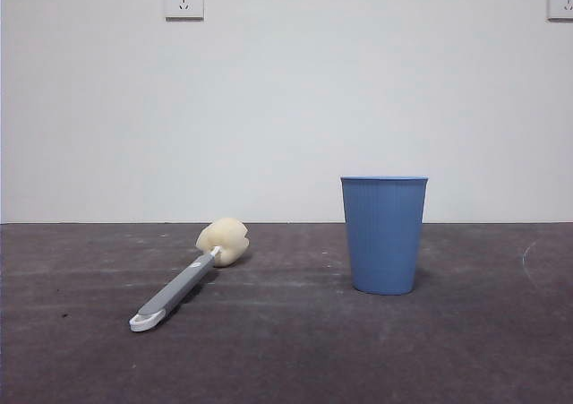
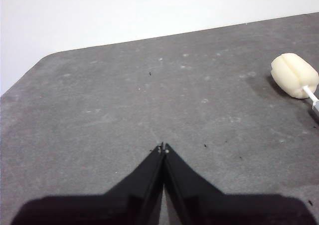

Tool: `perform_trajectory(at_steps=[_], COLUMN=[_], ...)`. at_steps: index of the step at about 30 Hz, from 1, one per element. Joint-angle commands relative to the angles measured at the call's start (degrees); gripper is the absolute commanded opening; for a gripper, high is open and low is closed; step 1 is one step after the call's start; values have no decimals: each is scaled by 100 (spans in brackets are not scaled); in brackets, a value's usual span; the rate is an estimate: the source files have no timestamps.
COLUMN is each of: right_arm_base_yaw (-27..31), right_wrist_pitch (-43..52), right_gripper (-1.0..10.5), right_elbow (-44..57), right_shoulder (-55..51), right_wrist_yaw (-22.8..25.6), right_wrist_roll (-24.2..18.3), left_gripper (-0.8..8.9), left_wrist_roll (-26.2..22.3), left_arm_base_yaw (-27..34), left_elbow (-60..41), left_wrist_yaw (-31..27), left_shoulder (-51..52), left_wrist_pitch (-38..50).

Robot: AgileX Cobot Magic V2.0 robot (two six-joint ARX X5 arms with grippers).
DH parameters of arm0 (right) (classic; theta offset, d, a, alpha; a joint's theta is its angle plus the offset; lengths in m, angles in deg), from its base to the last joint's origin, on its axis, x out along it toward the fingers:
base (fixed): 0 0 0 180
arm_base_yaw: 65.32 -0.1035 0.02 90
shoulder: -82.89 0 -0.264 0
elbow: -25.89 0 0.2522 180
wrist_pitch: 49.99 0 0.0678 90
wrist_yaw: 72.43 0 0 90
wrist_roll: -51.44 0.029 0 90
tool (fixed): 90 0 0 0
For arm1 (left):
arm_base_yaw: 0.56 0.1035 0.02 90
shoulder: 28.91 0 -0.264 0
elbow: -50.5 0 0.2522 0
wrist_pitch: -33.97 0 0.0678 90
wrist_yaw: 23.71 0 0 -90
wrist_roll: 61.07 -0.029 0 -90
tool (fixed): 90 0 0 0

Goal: Pick up the cup brush,pick up the cup,insert the brush into the cup,clean the cup,put the cup brush back,put the cup back to the fixed position on the table

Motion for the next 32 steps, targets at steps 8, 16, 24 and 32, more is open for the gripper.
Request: perform_trajectory(at_steps=[8,16,24,32], right_arm_base_yaw=[-9,7,424,1043], right_wrist_pitch=[13,11,1003,2699], right_gripper=[2,2,2,2], right_elbow=[7,7,76,890], right_shoulder=[-11,-116,-868,-1637], right_wrist_yaw=[-7,85,883,1222], right_wrist_roll=[-20,-20,-1082,-1475], left_gripper=[-4,-4,-3,-3], left_wrist_roll=[59,59,59,61], left_arm_base_yaw=[15,15,15,15], left_elbow=[-83,-83,-83,-83], left_wrist_yaw=[2,2,0,0], left_shoulder=[13,13,13,13], left_wrist_pitch=[46,46,46,46])
